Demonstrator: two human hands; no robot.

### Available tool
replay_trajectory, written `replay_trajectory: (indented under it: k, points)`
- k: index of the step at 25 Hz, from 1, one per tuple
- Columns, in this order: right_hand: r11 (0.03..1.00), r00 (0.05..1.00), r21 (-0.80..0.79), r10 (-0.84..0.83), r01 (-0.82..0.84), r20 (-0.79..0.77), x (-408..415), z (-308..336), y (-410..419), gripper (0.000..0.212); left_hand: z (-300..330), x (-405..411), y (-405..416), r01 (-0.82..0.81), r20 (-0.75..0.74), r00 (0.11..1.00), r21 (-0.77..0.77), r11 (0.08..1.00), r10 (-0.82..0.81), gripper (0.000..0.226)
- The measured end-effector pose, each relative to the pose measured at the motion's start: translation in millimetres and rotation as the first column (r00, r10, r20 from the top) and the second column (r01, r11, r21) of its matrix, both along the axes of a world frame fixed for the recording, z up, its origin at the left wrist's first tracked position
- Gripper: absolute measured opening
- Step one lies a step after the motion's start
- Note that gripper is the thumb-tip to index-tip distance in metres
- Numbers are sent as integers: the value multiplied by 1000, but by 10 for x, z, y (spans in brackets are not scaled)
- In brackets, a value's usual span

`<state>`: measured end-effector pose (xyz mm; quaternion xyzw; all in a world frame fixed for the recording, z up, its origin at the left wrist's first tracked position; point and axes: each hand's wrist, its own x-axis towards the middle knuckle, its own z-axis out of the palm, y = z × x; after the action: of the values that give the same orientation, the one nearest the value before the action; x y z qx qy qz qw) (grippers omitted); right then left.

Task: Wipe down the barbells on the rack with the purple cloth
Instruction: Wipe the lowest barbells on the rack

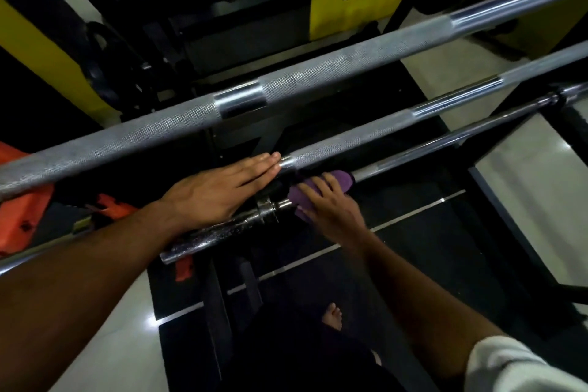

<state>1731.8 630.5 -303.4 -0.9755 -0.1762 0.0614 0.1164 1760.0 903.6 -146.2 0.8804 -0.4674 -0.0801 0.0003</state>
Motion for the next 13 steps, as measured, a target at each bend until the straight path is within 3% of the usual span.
replay_trajectory:
  k: [2, 4, 7, 9, 11, 13]
  points:
    - [997, 997, 26, -79, 78, 17, 177, 66, -430, 68, 0, -4, 4, 5, -1, 1000, 5, 1000, -5, 68]
    - [965, 966, 37, -259, 259, 14, 325, 108, -751, 62, -2, -3, -2, -6, -1, 1000, 13, 1000, 6, 75]
    - [913, 913, -37, -405, 407, 47, 329, 74, -652, 50, 10, 2, -16, -20, -8, 1000, 50, 999, 20, 85]
    - [930, 929, -31, -364, 367, 64, 172, 63, -282, 50, 25, 1, -19, -30, -20, 999, 58, 998, 31, 86]
    - [977, 976, 20, -213, 212, 42, -105, 27, 83, 56, 36, -1, -34, -22, -35, 999, 39, 999, 23, 76]
    - [979, 989, 138, -147, 147, -14, -374, -7, 264, 61, 48, 5, -55, -25, -43, 999, -13, 1000, 25, 68]
